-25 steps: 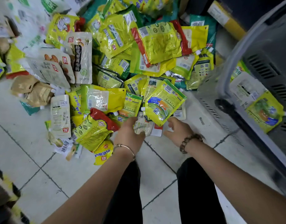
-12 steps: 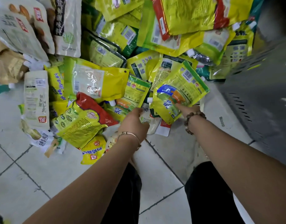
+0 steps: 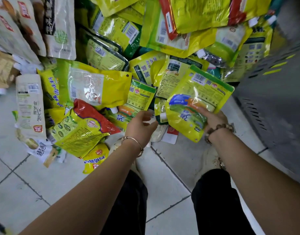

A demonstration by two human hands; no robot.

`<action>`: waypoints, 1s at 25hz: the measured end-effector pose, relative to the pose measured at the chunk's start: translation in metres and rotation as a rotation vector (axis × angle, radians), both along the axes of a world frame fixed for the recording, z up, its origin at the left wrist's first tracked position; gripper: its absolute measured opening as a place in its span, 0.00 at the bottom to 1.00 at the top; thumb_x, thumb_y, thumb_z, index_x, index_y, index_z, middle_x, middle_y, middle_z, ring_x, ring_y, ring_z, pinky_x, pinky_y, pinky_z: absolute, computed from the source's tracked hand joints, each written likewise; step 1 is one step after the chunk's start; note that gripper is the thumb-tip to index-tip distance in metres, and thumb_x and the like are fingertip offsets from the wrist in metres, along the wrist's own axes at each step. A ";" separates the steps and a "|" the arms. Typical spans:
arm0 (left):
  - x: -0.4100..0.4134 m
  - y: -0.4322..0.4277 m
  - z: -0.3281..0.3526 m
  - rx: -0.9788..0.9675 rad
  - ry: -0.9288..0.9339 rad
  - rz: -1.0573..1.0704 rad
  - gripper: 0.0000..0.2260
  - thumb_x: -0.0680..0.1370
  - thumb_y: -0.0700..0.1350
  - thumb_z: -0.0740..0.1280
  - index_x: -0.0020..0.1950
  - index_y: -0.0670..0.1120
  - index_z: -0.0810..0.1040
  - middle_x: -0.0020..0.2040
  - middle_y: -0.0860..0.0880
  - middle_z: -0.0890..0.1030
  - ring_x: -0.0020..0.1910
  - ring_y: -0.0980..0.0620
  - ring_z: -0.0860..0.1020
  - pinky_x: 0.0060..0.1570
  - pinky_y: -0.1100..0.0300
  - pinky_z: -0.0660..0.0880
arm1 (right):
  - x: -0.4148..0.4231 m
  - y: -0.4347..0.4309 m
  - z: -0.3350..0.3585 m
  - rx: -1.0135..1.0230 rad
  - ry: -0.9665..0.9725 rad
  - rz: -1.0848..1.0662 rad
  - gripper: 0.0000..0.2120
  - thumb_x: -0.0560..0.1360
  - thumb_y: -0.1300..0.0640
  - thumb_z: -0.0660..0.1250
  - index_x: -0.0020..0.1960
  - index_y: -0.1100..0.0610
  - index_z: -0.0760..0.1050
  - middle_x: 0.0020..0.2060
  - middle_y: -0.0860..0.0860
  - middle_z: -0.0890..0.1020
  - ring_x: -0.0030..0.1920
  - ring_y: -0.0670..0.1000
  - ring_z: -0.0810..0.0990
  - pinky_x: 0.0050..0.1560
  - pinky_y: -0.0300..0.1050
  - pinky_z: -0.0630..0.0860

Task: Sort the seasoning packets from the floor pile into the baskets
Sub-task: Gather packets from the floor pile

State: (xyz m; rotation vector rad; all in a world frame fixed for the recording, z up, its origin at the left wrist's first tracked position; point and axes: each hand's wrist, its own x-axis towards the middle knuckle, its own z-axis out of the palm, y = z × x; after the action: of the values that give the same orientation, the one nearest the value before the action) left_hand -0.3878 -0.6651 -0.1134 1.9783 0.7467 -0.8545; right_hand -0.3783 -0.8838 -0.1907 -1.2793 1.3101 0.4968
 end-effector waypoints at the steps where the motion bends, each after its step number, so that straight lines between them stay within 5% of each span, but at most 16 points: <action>1: 0.004 0.000 0.004 -0.025 -0.009 0.029 0.12 0.75 0.43 0.69 0.58 0.46 0.76 0.50 0.50 0.77 0.47 0.52 0.76 0.52 0.57 0.75 | -0.004 -0.003 0.009 0.011 -0.024 -0.010 0.12 0.66 0.60 0.76 0.48 0.52 0.79 0.39 0.47 0.85 0.40 0.52 0.84 0.36 0.47 0.80; 4: 0.014 0.002 0.017 -0.103 0.008 0.072 0.10 0.76 0.46 0.68 0.55 0.45 0.76 0.49 0.50 0.78 0.48 0.53 0.76 0.48 0.61 0.71 | -0.018 -0.006 0.040 0.076 -0.098 0.072 0.09 0.70 0.63 0.71 0.46 0.51 0.78 0.37 0.45 0.85 0.36 0.48 0.84 0.29 0.41 0.78; 8: 0.026 0.002 0.030 -0.306 0.248 0.309 0.15 0.74 0.52 0.69 0.58 0.48 0.77 0.51 0.49 0.80 0.48 0.51 0.77 0.42 0.60 0.73 | -0.030 0.008 0.065 0.251 -0.197 0.164 0.14 0.66 0.63 0.72 0.51 0.52 0.78 0.45 0.50 0.85 0.45 0.53 0.84 0.41 0.49 0.80; 14: 0.031 0.004 0.034 -0.327 0.394 0.552 0.34 0.63 0.48 0.78 0.64 0.37 0.71 0.53 0.38 0.81 0.50 0.41 0.81 0.55 0.45 0.77 | -0.013 0.045 0.077 0.453 -0.186 0.328 0.27 0.57 0.54 0.77 0.55 0.52 0.77 0.51 0.54 0.84 0.51 0.59 0.82 0.51 0.58 0.77; 16: 0.029 0.007 0.031 -0.308 0.330 0.632 0.27 0.66 0.43 0.77 0.60 0.34 0.74 0.48 0.38 0.82 0.42 0.43 0.82 0.49 0.47 0.79 | 0.000 0.052 0.077 0.437 -0.157 0.440 0.26 0.56 0.51 0.76 0.54 0.53 0.78 0.49 0.53 0.84 0.51 0.56 0.82 0.53 0.56 0.77; 18: 0.029 0.009 0.030 -0.279 0.282 0.703 0.14 0.69 0.41 0.75 0.49 0.36 0.77 0.35 0.43 0.83 0.29 0.48 0.81 0.33 0.57 0.80 | 0.019 0.051 0.070 0.433 -0.151 0.423 0.27 0.58 0.51 0.75 0.55 0.57 0.77 0.50 0.54 0.84 0.49 0.54 0.82 0.53 0.54 0.78; 20: 0.031 0.013 0.030 -0.232 0.255 0.765 0.11 0.69 0.42 0.75 0.45 0.38 0.77 0.30 0.47 0.81 0.24 0.51 0.79 0.24 0.62 0.76 | 0.043 0.046 0.057 0.290 -0.135 0.254 0.22 0.65 0.54 0.75 0.56 0.58 0.75 0.54 0.56 0.81 0.50 0.53 0.81 0.51 0.51 0.78; 22: 0.033 0.019 0.025 -0.200 0.253 0.811 0.16 0.68 0.43 0.76 0.50 0.36 0.77 0.34 0.44 0.81 0.27 0.49 0.80 0.27 0.61 0.76 | 0.068 0.036 0.038 0.011 -0.062 0.101 0.25 0.67 0.52 0.75 0.61 0.55 0.73 0.59 0.54 0.78 0.56 0.52 0.78 0.53 0.48 0.77; 25: 0.039 0.027 0.018 -0.174 0.221 0.821 0.21 0.68 0.45 0.76 0.53 0.36 0.73 0.37 0.43 0.80 0.30 0.48 0.79 0.28 0.60 0.77 | 0.091 0.034 0.008 -0.181 0.068 0.221 0.37 0.65 0.45 0.75 0.69 0.55 0.68 0.65 0.54 0.74 0.63 0.56 0.74 0.61 0.51 0.70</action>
State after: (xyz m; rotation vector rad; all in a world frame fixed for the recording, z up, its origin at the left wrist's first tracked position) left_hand -0.3488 -0.6380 -0.0957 1.2442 1.4196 -0.5984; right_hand -0.2874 -0.8494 -0.1825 -1.5812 1.2996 0.5909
